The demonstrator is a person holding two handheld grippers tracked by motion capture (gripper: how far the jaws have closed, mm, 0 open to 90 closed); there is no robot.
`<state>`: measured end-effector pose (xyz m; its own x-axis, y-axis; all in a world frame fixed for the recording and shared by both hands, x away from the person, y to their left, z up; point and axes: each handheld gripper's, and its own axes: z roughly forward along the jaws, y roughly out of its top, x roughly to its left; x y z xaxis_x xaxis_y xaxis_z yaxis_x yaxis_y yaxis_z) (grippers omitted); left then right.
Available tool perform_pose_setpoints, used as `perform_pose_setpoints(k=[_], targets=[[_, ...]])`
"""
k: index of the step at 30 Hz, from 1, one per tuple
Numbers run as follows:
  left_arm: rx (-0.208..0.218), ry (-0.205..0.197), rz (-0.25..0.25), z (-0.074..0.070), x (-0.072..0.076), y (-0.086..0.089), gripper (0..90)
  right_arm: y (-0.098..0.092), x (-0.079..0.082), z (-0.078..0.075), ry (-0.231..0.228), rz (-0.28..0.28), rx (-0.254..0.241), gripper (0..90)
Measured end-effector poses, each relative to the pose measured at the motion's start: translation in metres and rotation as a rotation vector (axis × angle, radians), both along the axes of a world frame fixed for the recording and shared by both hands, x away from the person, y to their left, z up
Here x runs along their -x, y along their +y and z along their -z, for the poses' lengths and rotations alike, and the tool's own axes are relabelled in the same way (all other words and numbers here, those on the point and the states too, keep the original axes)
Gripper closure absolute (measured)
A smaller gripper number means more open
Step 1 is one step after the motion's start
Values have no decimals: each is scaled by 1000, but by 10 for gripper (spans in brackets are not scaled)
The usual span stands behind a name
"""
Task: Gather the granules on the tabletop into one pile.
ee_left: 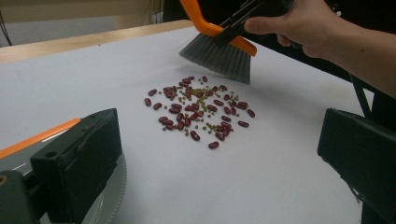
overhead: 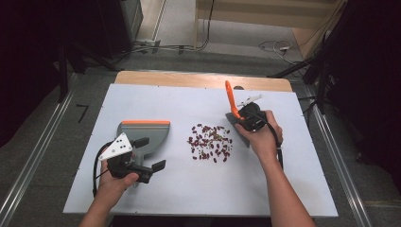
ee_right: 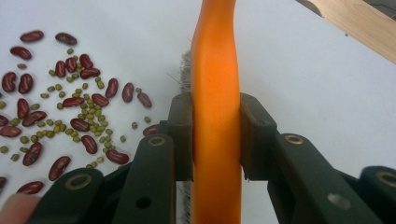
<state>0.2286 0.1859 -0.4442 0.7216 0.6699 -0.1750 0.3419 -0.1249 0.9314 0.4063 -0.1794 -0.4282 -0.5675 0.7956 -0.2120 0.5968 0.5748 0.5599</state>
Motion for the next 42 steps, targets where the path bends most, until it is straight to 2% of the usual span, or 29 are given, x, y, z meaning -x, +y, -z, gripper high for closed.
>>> perform_pose_setpoints(k=[2,3,7,11,16,19,22,23,27,31,32,33,34,36,38,42], targets=[[-1,-1,3,0,0,-1,1,5,-1,1,3,-9,11,685],[-3,1,3,-1,0,-2,1,13,-2,4,13,-19,37,686],[-3,1,1,-1,1,0,3,28,-1,6,30,-61,50,689],[12,2,-3,-2,1,2,3,34,5,6,44,-98,77,692],[12,3,-2,-2,0,2,4,35,14,5,61,-138,78,693],[10,2,0,-2,0,0,4,38,24,5,60,-173,93,693],[10,2,4,-2,0,-1,4,39,28,4,54,-184,101,693],[11,2,4,-2,1,-2,4,38,29,2,51,-183,89,693],[13,2,1,-2,0,-2,4,35,25,0,20,-184,58,692],[15,-1,3,-2,0,-2,4,37,17,-1,7,-183,72,692],[15,0,1,-2,0,-2,4,40,11,-1,-9,-182,95,692],[14,1,1,-2,0,-2,4,40,11,-1,-9,-182,95,692],[16,1,0,-2,0,-2,4,44,6,0,-21,-182,135,692],[15,2,0,-2,0,-1,4,49,1,4,-11,-180,154,692],[15,1,1,-2,0,-1,4,53,-1,7,3,-193,140,692],[14,2,1,-1,0,0,5,60,1,7,38,-216,144,694]])
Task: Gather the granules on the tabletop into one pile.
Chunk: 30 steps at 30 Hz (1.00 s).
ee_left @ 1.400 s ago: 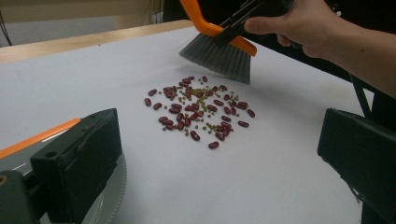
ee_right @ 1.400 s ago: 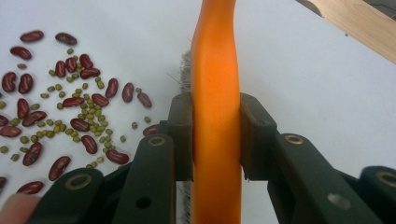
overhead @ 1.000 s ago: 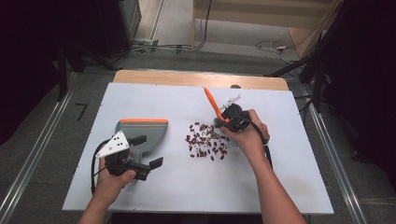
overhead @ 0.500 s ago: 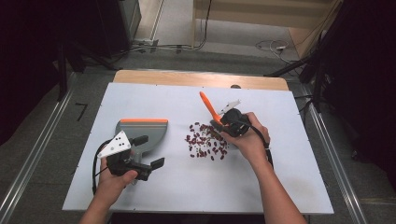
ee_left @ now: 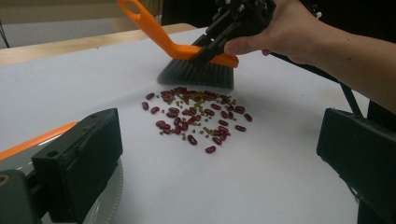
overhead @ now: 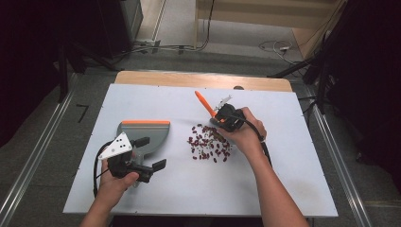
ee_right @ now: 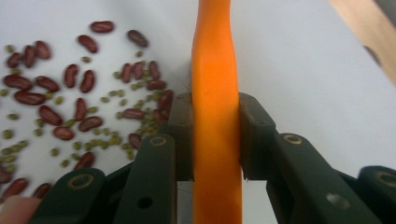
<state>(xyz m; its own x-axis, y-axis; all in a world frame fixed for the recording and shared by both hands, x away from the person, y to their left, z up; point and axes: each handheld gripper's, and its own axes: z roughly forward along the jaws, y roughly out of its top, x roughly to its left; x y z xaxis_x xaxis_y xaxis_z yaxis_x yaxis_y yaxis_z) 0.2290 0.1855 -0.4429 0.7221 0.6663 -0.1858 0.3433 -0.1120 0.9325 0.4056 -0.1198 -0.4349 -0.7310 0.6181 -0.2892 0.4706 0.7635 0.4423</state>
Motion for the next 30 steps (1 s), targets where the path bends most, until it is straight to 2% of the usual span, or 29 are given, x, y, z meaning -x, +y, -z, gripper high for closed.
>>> perform_pose_setpoints(k=[2,3,6,9,12,14,15,17,20,22,23,25,28,30], targets=[[0,0,0,0,0,0,5,1,2,0,11,-10,4,694],[0,-1,0,0,0,0,5,-2,5,-2,36,-13,-22,694],[3,-3,-2,-1,1,-1,5,-5,10,-3,57,-36,-51,694],[-1,-6,0,-1,1,-1,5,-6,13,-4,57,-44,-53,694],[-2,-6,-2,-1,1,-1,5,-12,14,-8,60,-38,-109,693],[-1,-5,-5,-1,1,-1,5,-14,12,-11,32,-55,-131,693],[-1,-6,-6,-1,1,0,5,-14,12,-11,32,-55,-131,693],[1,-6,-7,-1,1,0,5,-15,8,-13,13,-59,-167,693],[5,-5,-8,0,1,1,5,-12,2,-13,-25,-69,-163,693],[3,-5,-9,0,0,1,5,-11,-1,-13,-33,-73,-159,693],[1,-3,-10,0,1,2,5,-7,-6,-11,-53,-84,-153,692],[2,-5,-11,0,0,3,5,-5,-8,-11,-55,-88,-152,693],[4,-6,-11,0,0,3,5,2,-15,-7,-32,-103,-167,692],[3,-3,-10,0,1,2,6,9,-17,-5,-21,-114,-142,692]])
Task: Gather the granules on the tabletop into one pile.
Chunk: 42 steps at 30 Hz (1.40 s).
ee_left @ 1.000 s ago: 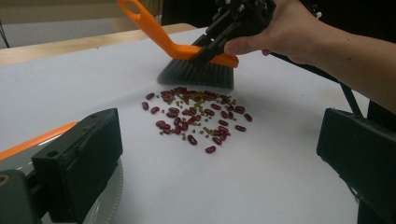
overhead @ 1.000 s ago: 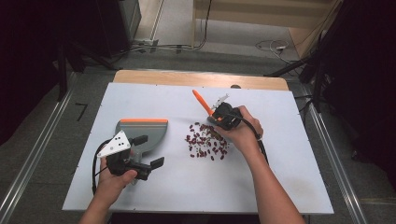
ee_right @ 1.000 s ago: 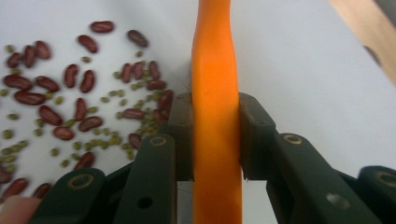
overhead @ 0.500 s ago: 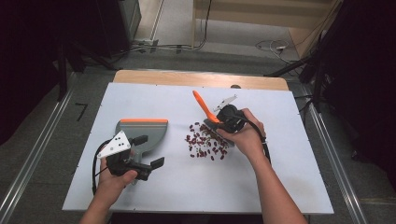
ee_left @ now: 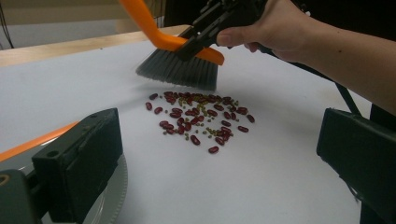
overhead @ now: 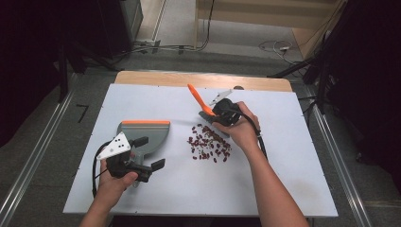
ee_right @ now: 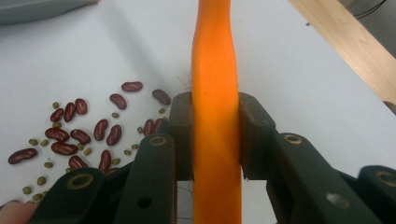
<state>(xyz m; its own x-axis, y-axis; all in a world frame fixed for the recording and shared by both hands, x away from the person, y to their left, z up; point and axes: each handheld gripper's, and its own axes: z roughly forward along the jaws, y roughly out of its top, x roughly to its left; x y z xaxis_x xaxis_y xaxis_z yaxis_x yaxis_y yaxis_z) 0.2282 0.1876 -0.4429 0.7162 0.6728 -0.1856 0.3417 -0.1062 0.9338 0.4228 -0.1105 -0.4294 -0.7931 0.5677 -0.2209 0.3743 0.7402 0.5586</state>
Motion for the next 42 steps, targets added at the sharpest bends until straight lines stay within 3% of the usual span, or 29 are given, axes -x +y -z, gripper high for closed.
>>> perform_pose_setpoints(k=[2,7,13,15,18,22,26,27,29,33,34,35,36,39,42], targets=[[1,0,1,0,0,-1,5,11,-1,3,9,-24,37,692],[2,-2,3,0,1,-1,5,24,2,4,66,-85,73,693],[-1,-4,5,-1,1,-2,5,26,10,2,70,-117,108,693],[-5,-5,7,-1,1,-2,5,23,13,-1,64,-103,92,693],[-4,-4,4,0,1,-2,5,18,18,-7,17,-86,83,692],[-1,-3,0,0,1,0,5,10,29,-24,-1,-89,9,692],[3,-3,-4,-1,0,1,5,6,46,-34,89,-73,-134,692],[1,-1,-4,-1,1,1,5,7,50,-35,142,-60,-185,692],[2,-1,-3,-1,1,0,5,10,56,-32,237,-85,-233,692],[0,-3,0,-1,1,-1,5,20,67,-23,292,-106,-206,692],[-3,-3,1,-1,1,-1,5,25,69,-15,361,-119,-244,692],[-3,-4,1,-1,1,-1,5,25,69,-15,361,-119,-244,692],[-6,-4,0,-1,2,-1,5,30,69,-7,419,-109,-261,692],[-6,-4,-1,-1,2,-1,5,35,62,6,447,-65,-232,692],[-5,-5,-2,-1,2,0,5,35,56,12,449,-21,-237,692]])
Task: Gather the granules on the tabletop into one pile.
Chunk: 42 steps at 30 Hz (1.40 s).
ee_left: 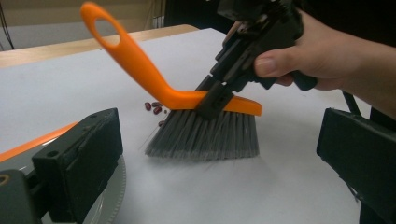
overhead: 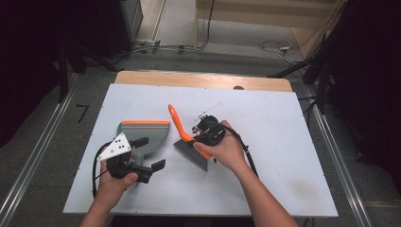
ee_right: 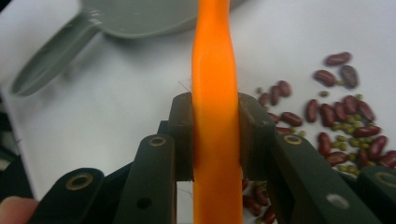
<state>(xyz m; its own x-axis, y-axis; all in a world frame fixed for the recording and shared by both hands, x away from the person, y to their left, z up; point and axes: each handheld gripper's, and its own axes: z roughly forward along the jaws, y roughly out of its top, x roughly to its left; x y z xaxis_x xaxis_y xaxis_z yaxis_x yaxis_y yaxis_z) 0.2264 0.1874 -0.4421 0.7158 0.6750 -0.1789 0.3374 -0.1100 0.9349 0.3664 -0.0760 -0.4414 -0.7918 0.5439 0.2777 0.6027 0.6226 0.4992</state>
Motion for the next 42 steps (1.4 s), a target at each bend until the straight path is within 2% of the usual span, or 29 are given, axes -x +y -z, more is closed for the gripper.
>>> perform_pose_setpoints(k=[2,5,9,13,22,25,28,32,34,36,39,42], targets=[[2,0,-3,0,0,1,5,-3,-7,2,10,32,-7,691],[4,1,-5,0,-1,2,5,-8,-13,5,14,65,7,689],[4,1,-6,0,0,2,5,-13,-17,5,2,82,10,689],[3,-1,-5,0,0,2,5,-26,-25,5,6,136,3,688],[0,2,-5,0,0,1,5,-43,-32,4,-2,204,-2,688],[3,1,-7,0,0,2,5,-47,-31,1,4,213,-31,691],[1,4,-9,1,-1,1,6,-45,-27,-10,5,220,-89,691],[-1,5,-5,1,-1,0,5,-37,-26,-13,-18,249,-96,691],[-3,5,-6,1,0,0,5,-28,-28,-10,21,262,-167,691],[-3,5,-7,1,0,0,6,-24,-28,-8,34,277,-184,691],[-2,5,-10,1,-1,2,6,-11,-28,-3,35,330,-170,691],[1,4,-10,1,-1,2,6,-4,-33,6,79,372,-207,691]])
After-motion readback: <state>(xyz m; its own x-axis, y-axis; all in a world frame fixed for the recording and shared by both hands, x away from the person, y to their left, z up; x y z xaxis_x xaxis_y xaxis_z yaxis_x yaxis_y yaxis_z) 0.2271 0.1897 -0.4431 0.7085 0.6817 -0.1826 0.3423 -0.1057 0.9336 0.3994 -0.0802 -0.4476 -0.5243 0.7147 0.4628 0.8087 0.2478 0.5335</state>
